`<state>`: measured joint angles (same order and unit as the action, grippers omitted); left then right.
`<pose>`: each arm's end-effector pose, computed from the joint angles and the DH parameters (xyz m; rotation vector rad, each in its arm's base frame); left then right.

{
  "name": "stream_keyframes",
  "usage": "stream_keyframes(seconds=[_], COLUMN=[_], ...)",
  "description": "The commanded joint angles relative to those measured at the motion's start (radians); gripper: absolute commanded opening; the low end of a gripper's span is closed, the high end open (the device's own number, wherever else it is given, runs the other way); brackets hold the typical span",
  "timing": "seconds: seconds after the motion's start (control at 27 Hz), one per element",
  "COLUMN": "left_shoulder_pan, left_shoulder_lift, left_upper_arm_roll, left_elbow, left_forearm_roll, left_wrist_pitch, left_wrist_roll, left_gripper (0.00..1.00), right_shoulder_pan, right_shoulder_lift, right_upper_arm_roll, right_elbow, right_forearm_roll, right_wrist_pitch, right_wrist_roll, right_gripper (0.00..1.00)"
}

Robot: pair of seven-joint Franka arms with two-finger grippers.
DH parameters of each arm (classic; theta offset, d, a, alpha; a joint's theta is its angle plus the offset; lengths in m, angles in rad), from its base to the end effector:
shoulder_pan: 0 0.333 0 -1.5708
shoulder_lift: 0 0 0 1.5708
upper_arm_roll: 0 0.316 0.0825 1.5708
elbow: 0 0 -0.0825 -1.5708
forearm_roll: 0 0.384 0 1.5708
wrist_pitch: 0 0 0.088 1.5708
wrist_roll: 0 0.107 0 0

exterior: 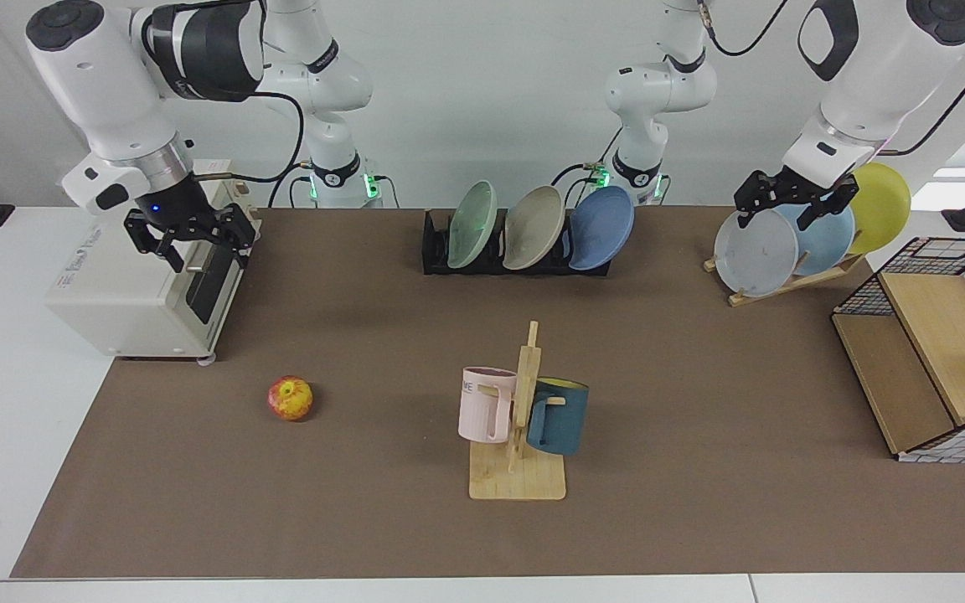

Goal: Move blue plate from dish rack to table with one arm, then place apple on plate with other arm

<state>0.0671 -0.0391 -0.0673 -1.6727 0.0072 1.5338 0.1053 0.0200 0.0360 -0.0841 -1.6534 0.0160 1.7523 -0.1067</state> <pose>0.5354 0.0000 0.5949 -3.1287 0.1651 0.1572 0.5784 -0.0349 0.5811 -3.1320 -0.0632 -0.1001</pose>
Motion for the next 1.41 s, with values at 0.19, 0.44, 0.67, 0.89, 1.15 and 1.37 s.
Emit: stream_keyframes(seconds=[0.19,0.44,0.67,0.89,1.15,1.37], left_shoulder_pan=[-0.024,-0.026,-0.024,-0.026,-0.024,-0.026], left_shoulder_lift=[0.001,-0.001,-0.004,-0.005,-0.007,-0.01], left_upper_arm_roll=[0.02,0.02,0.023,0.024,0.024,0.024], left_elbow=[-0.009,0.002,0.001,-0.002,-0.024,-0.038], left_forearm_roll=[0.014,0.014,0.013,0.014,0.011,0.007], left_wrist_pitch=[0.005,0.002,0.002,0.015,0.111,0.111], left_wrist_roll=[0.007,-0.007,0.011,0.01,0.002,-0.004], left_gripper=[1.0,1.0,1.0,1.0,1.0,1.0], right_shoulder_pan=[-0.02,-0.015,-0.009,-0.002,-0.003,-0.005], right_shoulder_lift=[-0.013,-0.013,-0.014,-0.013,-0.001,0.018], right_upper_arm_roll=[0.01,0.012,0.012,0.012,0.012,0.012], right_elbow=[-0.028,-0.028,-0.029,-0.029,-0.029,-0.028], right_forearm_roll=[-0.011,-0.011,-0.01,-0.01,0.001,0.009], right_wrist_pitch=[0.052,0.05,0.05,0.047,0.049,0.053], right_wrist_roll=[0.009,0.009,0.005,0.005,0.004,0.005], right_gripper=[1.0,1.0,1.0,1.0,1.0,1.0])
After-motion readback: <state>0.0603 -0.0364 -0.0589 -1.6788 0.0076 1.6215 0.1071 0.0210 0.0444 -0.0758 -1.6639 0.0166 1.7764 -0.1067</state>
